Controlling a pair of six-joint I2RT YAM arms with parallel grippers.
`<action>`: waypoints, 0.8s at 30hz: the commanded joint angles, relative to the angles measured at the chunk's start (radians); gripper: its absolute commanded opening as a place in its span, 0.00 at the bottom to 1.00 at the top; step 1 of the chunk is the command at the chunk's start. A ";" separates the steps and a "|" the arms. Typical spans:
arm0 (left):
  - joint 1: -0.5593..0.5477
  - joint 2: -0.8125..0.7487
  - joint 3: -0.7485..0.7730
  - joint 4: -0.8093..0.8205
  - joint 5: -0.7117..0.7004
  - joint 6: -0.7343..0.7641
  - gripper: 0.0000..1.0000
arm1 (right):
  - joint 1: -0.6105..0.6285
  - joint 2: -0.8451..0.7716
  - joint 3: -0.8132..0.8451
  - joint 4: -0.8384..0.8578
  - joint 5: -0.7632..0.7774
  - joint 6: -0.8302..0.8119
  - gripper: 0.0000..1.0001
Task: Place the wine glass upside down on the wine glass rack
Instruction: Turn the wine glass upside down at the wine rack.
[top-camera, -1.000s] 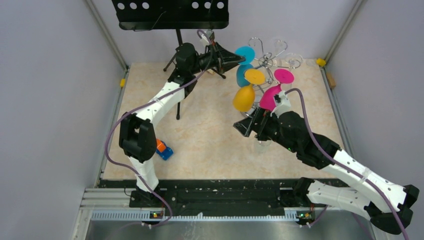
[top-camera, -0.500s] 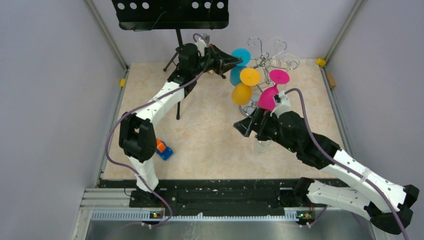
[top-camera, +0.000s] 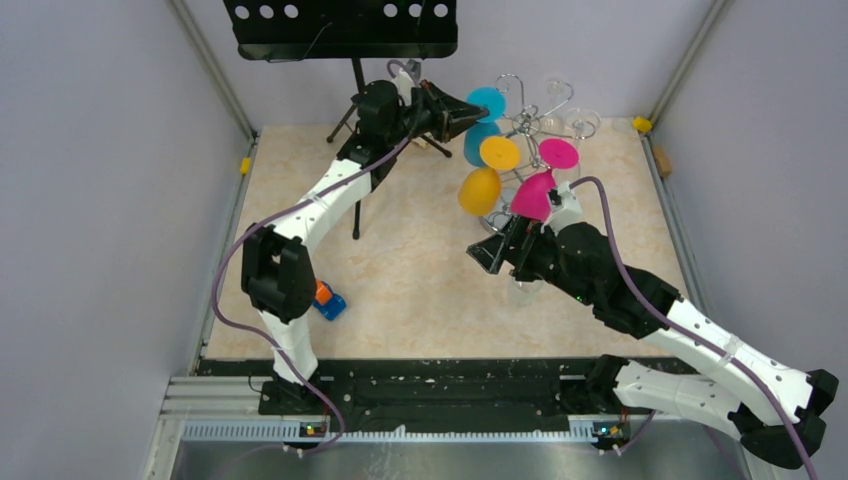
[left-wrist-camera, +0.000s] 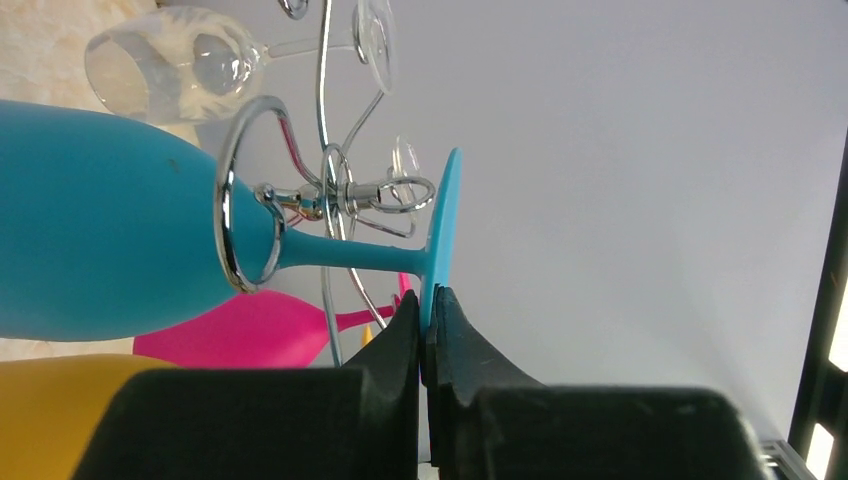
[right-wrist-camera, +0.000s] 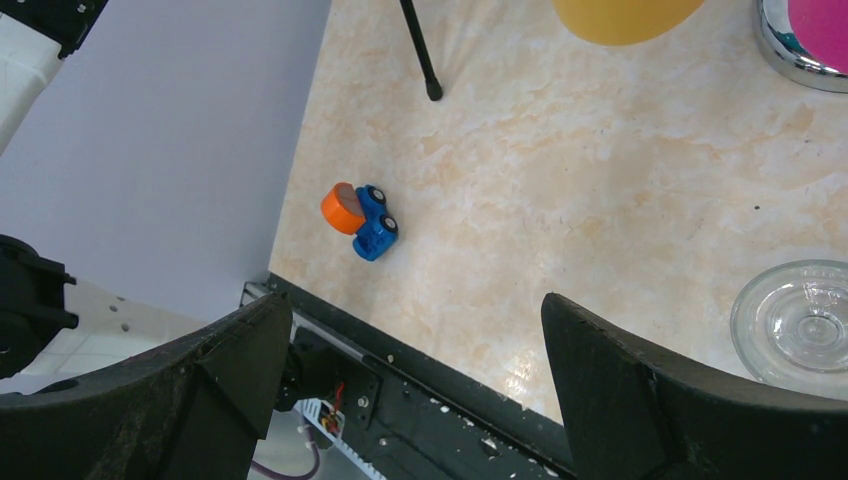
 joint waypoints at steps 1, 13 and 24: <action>0.007 0.032 0.060 0.059 -0.037 -0.019 0.00 | -0.007 -0.010 0.002 0.021 0.015 -0.016 0.97; 0.014 0.067 0.072 0.040 -0.121 -0.048 0.00 | -0.007 -0.015 -0.004 0.021 0.026 -0.017 0.97; 0.023 0.070 0.063 0.039 -0.194 -0.089 0.00 | -0.007 -0.012 -0.007 0.029 0.025 -0.020 0.97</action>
